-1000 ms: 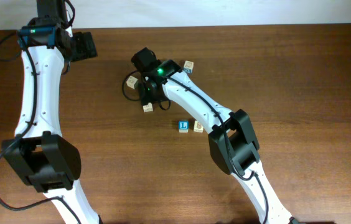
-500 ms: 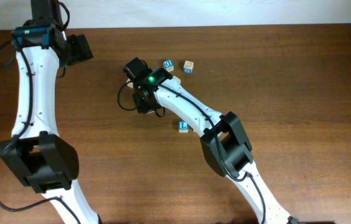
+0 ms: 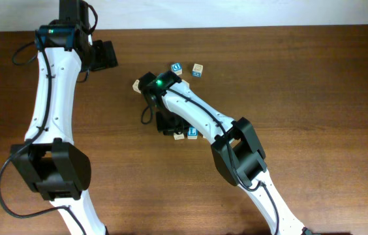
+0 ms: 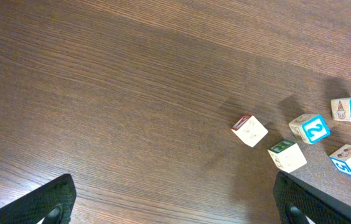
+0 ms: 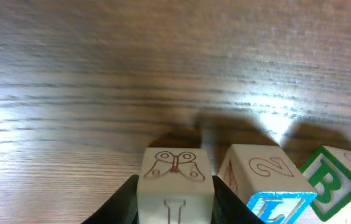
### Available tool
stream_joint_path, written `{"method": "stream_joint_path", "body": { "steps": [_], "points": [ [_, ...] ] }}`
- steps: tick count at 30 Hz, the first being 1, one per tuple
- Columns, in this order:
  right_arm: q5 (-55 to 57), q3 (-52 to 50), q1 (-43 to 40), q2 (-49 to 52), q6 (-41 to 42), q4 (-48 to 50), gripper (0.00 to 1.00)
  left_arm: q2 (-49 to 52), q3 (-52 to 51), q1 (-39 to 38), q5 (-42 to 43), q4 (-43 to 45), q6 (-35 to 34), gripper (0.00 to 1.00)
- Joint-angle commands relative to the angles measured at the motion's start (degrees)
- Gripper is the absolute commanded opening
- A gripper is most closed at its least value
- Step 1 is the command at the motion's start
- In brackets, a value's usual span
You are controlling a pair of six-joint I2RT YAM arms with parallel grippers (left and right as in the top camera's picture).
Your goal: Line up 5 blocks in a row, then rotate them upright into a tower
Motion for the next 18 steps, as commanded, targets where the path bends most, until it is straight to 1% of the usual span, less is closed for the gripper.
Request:
{"method": "stream_joint_path", "body": {
  "steps": [1,4,6,7,11,12,14,15,17,18],
  "points": [
    [1.9,-1.9,-1.4,0.4,0.6,0.2,0.38,0.2,1.0,-0.1,0.4,-0.3,-0.6,1.00],
    [1.9,0.5,-1.4,0.3,-1.6,0.1,0.43,0.2,1.0,-0.1,0.4,-0.2,-0.6,1.00],
    [1.8,3.5,-1.5,0.2,-2.6,-1.2,0.44,0.2,1.0,-0.1,0.4,0.0,-0.6,1.00],
    [1.8,5.7,-1.7,0.2,-2.6,-2.8,0.46,0.2,1.0,-0.1,0.4,0.0,-0.6,1.00],
    [1.8,11.9,-4.2,0.2,-4.0,-5.2,0.47,0.2,1.0,-0.1,0.4,0.0,-0.6,1.00],
    [1.8,13.2,-5.3,0.2,-4.1,-3.8,0.47,0.2,1.0,-0.2,0.4,0.0,-0.6,1.00],
    [1.8,13.6,-7.9,0.3,-11.0,5.7,0.47,0.2,1.0,-0.3,0.6,-0.1,-0.6,1.00],
    [2.1,13.4,-8.5,0.5,-12.4,9.1,0.48,0.2,1.0,-0.3,0.6,0.0,-0.6,0.99],
    [3.7,12.2,-9.3,0.6,-12.4,14.9,0.48,0.2,1.0,-0.3,0.6,0.0,-0.6,0.99],
    [5.9,10.9,-9.8,0.6,-8.3,18.2,0.47,0.2,1.0,-0.3,0.6,0.0,-0.6,0.99]
  ]
}}
